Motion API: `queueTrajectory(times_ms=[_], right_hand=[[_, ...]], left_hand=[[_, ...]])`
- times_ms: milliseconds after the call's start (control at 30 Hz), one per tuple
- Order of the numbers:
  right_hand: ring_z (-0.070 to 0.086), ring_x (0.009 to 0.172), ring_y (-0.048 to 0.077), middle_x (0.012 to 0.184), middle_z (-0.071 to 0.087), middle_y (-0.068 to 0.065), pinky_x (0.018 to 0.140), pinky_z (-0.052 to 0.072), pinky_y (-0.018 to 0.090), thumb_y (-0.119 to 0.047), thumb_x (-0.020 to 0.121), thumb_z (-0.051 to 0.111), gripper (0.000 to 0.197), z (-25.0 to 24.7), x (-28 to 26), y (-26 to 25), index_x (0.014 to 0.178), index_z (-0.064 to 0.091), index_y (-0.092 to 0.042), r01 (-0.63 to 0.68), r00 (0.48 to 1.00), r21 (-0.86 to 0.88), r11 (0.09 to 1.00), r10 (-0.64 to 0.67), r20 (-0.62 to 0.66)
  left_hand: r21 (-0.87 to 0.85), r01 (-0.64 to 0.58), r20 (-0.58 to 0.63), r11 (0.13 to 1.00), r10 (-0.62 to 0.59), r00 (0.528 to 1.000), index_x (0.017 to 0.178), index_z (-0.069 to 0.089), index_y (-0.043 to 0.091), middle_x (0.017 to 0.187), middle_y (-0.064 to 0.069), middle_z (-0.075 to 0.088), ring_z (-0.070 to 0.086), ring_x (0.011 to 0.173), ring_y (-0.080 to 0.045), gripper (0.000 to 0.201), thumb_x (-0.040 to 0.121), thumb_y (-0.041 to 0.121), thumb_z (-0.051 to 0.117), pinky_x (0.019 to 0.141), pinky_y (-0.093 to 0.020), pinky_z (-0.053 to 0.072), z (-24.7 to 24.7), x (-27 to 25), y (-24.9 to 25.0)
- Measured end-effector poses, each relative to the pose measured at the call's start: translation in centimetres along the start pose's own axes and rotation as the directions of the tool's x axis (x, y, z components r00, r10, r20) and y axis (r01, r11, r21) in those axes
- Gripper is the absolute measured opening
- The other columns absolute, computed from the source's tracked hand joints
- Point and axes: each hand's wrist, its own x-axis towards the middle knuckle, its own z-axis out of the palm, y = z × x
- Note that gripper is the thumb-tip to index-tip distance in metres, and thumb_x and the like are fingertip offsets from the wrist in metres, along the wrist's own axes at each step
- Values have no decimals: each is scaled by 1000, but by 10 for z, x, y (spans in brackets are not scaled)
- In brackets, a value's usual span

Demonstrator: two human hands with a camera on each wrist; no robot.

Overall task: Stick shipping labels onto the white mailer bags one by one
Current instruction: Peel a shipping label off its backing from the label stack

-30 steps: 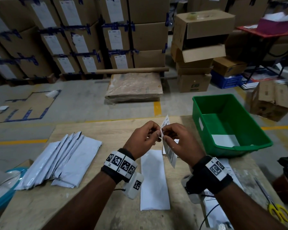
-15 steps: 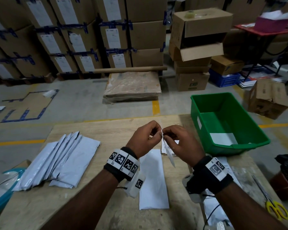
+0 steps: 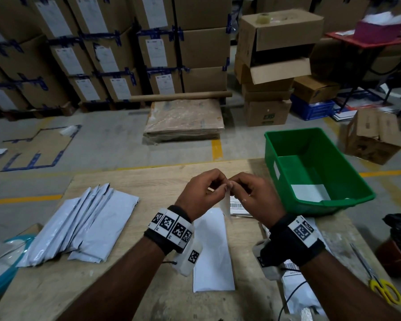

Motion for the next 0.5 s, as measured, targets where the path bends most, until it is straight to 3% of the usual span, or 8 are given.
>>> queueTrajectory(times_ms=[167, 333, 500], right_hand=[[64, 71, 12, 75, 67, -12, 63, 53, 39, -21, 91, 57, 16, -2, 0, 1, 89, 71, -15, 3, 1000, 35, 999, -4, 9], [65, 71, 12, 76, 69, -9, 64, 54, 40, -18, 91, 58, 15, -3, 0, 6, 90, 72, -14, -10, 1000, 63, 998, 9, 6], [63, 69, 7, 76, 68, -10, 64, 49, 22, -9, 92, 59, 14, -6, -1, 4, 92, 73, -11, -3, 999, 89, 996, 0, 32]], left_hand=[[17, -3, -19, 1000, 3, 1000, 86, 62, 8, 80, 3, 64, 60, 75, -7, 3, 89, 8, 61, 67, -16, 47, 2, 1, -1], [39, -15, -19, 999, 16, 1000, 87, 62, 11, 84, 2, 64, 61, 80, -11, 4, 88, 14, 60, 68, -30, 54, 1, 2, -1], [41, -25, -17, 999, 25, 1000, 89, 62, 11, 86, 2, 64, 62, 81, -11, 2, 88, 12, 60, 72, -28, 54, 2, 2, 0]])
